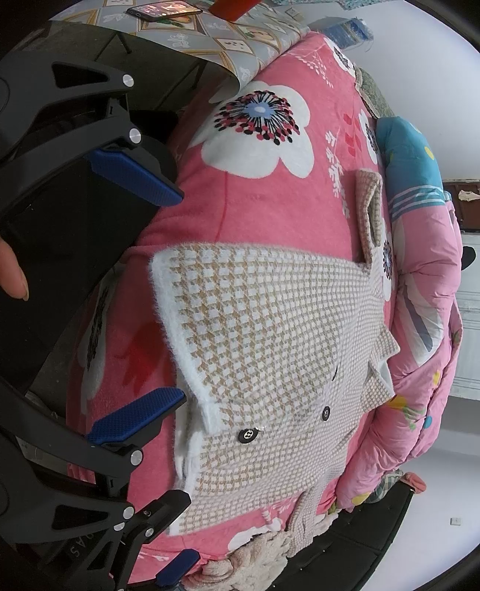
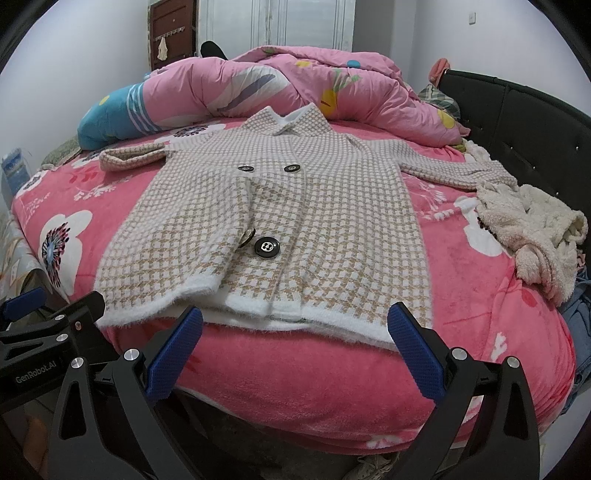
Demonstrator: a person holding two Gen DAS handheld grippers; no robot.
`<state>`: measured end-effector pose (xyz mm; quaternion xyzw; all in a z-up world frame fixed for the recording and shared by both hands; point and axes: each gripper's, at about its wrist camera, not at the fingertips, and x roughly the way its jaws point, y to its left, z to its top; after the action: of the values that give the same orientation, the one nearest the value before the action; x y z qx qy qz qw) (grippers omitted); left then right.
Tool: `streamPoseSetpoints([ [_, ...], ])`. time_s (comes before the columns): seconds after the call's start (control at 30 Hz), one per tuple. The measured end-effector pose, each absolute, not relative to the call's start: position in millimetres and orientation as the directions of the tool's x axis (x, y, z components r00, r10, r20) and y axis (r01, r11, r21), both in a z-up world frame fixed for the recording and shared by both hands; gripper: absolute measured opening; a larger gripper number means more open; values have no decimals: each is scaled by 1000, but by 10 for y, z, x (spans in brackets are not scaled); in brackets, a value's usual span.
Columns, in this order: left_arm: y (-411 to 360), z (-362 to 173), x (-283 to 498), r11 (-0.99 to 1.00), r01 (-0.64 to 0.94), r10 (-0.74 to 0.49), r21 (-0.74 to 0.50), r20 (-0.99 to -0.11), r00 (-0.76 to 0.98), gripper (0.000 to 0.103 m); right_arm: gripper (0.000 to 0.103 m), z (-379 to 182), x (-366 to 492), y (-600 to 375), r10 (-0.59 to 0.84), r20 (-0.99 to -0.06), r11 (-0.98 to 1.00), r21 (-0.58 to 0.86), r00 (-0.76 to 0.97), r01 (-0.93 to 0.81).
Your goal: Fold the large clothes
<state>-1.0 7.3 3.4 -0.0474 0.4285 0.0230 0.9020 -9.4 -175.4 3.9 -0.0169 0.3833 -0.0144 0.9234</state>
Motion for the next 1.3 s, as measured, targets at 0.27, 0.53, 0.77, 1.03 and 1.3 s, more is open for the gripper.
streamPoseSetpoints([
  [0.27, 73, 32, -12, 994, -82, 1, -65, -775, 632, 95, 98, 38, -88, -1758, -35, -710, 999, -35, 703, 15],
  [0.53, 134, 1, -1, 994, -92, 10, -61, -780, 625, 95, 98, 12, -60, -1734, -29, -714, 999, -33, 700, 7],
  [0.77, 140, -71, 80, 993, -111, 43, -33, -783, 621, 95, 98, -24, 16, -1752, -34, -713, 999, -47, 701, 1],
  [1.03, 248, -71, 200, 996, -84, 41, -24, -717, 696, 95, 98, 47, 205, -1997, 13, -685, 1000, -2, 728, -20],
  [1.3, 439, -226, 363, 995, -22, -52, -96, -700, 712, 95, 98, -48, 489, -2874, 65, -721, 988, 143, 690, 57],
])
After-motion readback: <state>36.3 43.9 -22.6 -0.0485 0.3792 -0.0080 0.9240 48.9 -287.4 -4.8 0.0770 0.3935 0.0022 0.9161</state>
